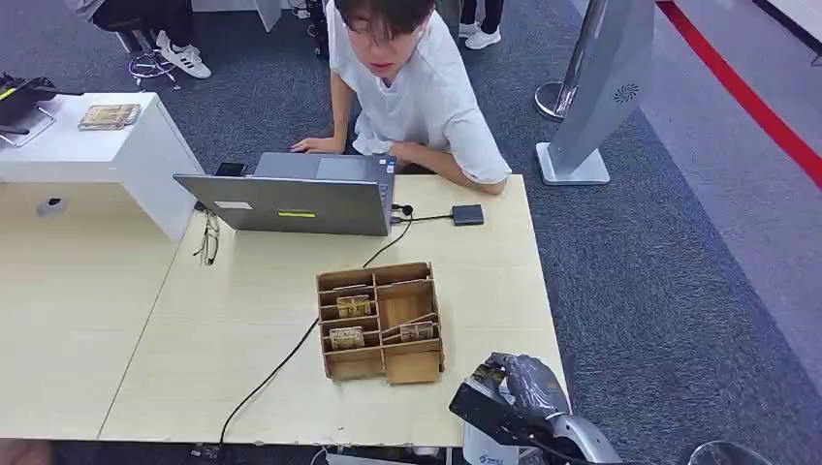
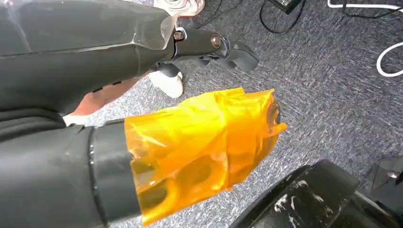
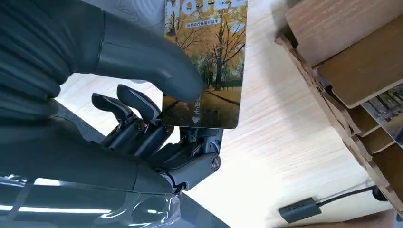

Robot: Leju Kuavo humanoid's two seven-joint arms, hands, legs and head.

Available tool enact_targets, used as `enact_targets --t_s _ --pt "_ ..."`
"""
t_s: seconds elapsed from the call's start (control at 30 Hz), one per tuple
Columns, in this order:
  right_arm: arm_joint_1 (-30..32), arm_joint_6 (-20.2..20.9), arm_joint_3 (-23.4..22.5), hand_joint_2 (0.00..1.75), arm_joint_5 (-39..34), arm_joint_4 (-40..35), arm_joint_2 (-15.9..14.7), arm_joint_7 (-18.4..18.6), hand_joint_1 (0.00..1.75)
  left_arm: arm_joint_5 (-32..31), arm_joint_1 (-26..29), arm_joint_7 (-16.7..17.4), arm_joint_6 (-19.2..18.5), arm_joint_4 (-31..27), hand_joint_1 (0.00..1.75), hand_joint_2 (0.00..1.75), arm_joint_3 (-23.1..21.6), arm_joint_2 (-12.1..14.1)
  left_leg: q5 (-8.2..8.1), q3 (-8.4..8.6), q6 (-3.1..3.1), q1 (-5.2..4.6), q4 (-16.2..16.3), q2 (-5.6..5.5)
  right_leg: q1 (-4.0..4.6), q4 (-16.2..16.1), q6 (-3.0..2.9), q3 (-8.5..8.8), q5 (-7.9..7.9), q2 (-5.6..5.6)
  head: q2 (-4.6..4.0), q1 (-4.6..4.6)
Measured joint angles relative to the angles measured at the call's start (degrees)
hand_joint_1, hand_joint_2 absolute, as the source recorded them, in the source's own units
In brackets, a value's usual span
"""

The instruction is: Pass the card to the sensor for recognition and then transmit it.

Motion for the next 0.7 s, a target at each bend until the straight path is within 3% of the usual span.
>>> enact_targets --t_s 0.7 --pt "0.36 -1.01 0.0 1.75 0.68 -2.71 0.26 -1.95 1.75 0.42 0.69 0.42 0.17 -0.87 0.0 0.0 -0.02 0.26 0.0 -0.01 0.0 0.0 0.0 0.0 0.0 0.0 0.0 0.0 0.0 0.0 0.0 0.0"
